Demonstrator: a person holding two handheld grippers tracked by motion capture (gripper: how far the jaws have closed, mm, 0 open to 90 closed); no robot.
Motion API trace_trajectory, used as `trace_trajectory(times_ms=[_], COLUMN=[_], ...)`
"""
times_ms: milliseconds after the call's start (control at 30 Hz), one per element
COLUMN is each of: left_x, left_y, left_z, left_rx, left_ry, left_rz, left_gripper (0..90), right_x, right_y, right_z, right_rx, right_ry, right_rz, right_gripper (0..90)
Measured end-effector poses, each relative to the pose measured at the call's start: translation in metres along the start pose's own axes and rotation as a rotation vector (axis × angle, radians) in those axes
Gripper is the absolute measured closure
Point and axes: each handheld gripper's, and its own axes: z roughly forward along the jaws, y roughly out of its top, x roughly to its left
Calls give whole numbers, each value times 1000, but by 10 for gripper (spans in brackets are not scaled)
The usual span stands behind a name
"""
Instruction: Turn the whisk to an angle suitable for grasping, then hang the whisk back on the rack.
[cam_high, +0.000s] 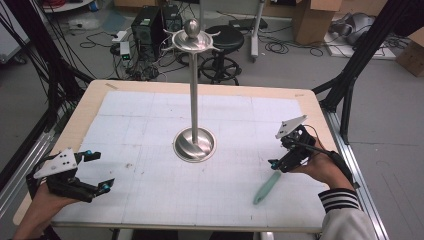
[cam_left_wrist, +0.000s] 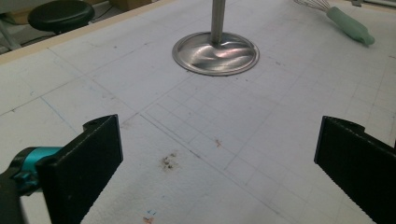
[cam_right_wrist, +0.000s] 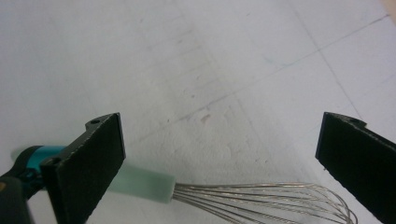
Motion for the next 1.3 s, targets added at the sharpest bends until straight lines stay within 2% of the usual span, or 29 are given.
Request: trace_trajectory(times_ms=[33, 167, 267, 600, 733, 800, 833, 867, 900, 933, 1133, 1200, 1300], left_x=[0, 1, 1, 2, 2, 2, 2, 2, 1, 1, 1, 1, 2], left_y=[0, -1, -1, -2, -2, -2, -2, -2, -2, -2, -2, -3, -3], left_z=[0, -1, -1, -4, -5, -5, -5, -5, -5, -5, -4, -4, -3], left_rx=[-1, 1, 3, 1, -3, -3, -2, -1, -1, 0, 7, 8, 10], left_ry=[1, 6, 5, 8, 10, 11, 11, 11, 10, 11, 9, 10, 11], left_rz=[1, -5, -2, 0, -5, -6, -5, -4, -5, -5, 2, 2, -3], left_gripper=[17, 17, 17, 17, 17, 17, 17, 17, 17, 17, 17, 17, 17], right_x=[0, 0, 2, 2, 3, 5, 5, 6, 9, 9, 14, 14, 15], right_y=[0, -1, -1, 2, 3, 4, 4, 5, 6, 6, 6, 7, 8], right_z=[-2, -6, -8, -12, -11, -10, -9, -9, -6, -6, 1, 2, 3], right_rx=[-7, -21, -23, -18, 2, 5, 9, 17, 26, 26, 68, 74, 94], right_ry=[5, 15, 41, 69, 73, 91, 90, 88, 100, 100, 146, 182, 210], right_rz=[8, -32, -58, -93, -115, -131, -157, -162, -191, -191, -240, -254, -284], right_gripper=[5, 5, 5, 5, 5, 5, 5, 5, 5, 5, 5, 5, 5])
